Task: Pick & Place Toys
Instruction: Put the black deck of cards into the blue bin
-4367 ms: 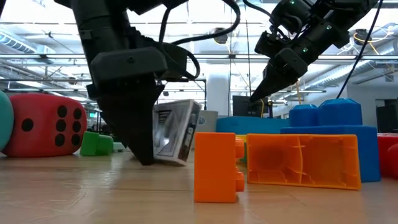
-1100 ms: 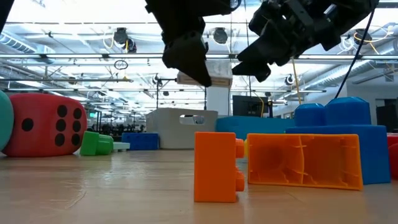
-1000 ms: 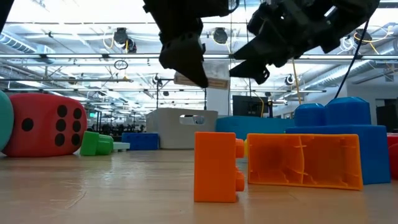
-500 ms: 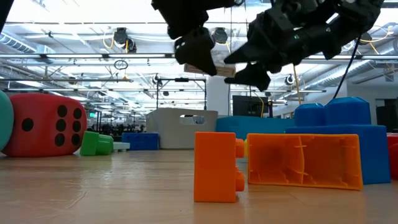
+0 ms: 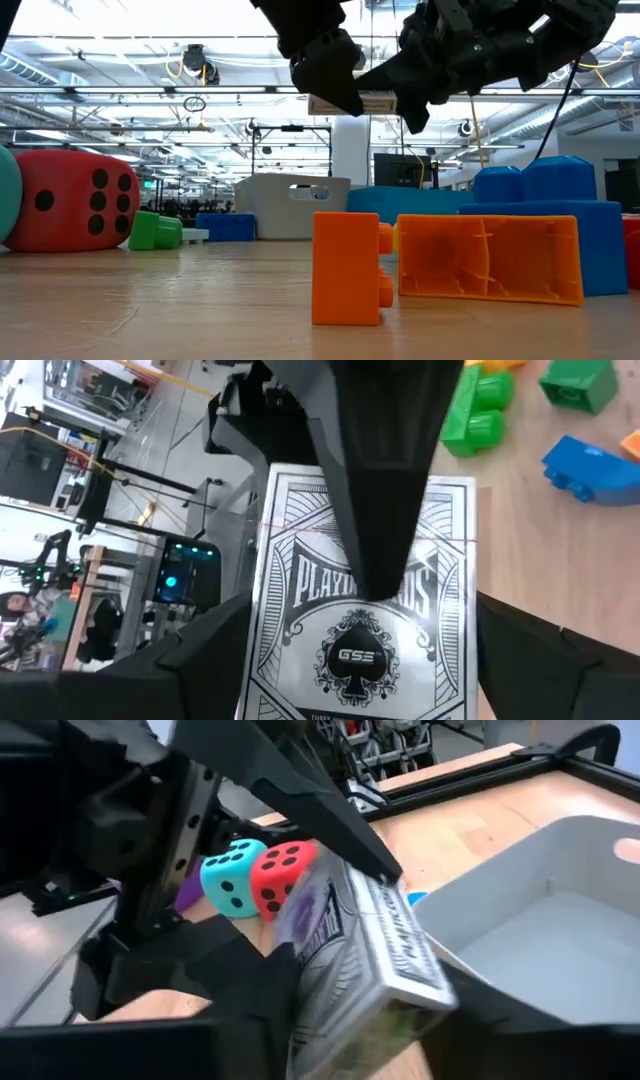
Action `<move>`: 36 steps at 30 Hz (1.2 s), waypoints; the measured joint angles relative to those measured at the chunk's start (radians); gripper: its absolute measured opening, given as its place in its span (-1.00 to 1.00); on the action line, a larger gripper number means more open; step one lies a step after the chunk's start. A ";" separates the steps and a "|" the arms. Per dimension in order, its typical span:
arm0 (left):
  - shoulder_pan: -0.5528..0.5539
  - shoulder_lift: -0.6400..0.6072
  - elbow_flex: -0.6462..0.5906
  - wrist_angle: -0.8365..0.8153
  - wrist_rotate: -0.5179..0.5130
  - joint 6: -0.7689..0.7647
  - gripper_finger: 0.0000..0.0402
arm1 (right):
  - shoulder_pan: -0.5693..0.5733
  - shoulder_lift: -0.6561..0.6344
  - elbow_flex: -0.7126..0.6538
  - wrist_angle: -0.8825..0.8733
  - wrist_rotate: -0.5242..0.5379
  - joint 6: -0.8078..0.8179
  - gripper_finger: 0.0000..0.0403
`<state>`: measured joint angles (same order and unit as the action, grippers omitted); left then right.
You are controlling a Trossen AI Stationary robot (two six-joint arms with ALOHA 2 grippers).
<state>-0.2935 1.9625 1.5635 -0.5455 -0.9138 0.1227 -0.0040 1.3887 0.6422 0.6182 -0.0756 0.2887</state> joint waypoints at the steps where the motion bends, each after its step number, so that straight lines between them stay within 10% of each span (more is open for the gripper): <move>1: 0.000 0.000 0.000 0.002 -0.005 -0.004 0.65 | 0.000 -0.001 0.000 0.005 -0.004 0.003 -0.52; 5: 0.005 0.002 -0.002 0.025 0.062 -0.039 0.76 | 0.002 -0.002 0.002 0.009 -0.064 -0.031 -0.87; 16: -0.009 -0.119 -0.017 -0.066 0.227 -0.228 0.83 | -0.048 -0.094 0.000 -0.180 -0.081 -0.061 -0.84; 28: 0.015 -0.397 -0.489 0.283 0.143 -0.405 0.82 | -0.236 -0.270 0.001 -0.532 0.106 -0.209 -0.83; 36: 0.047 -0.421 -0.556 0.376 0.209 -0.426 0.82 | -0.353 -0.195 -0.091 -0.391 -0.074 -0.223 -0.80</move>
<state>-0.2468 1.5417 1.0077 -0.1696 -0.7051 -0.3035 -0.3568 1.1933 0.5507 0.2271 -0.1500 0.0656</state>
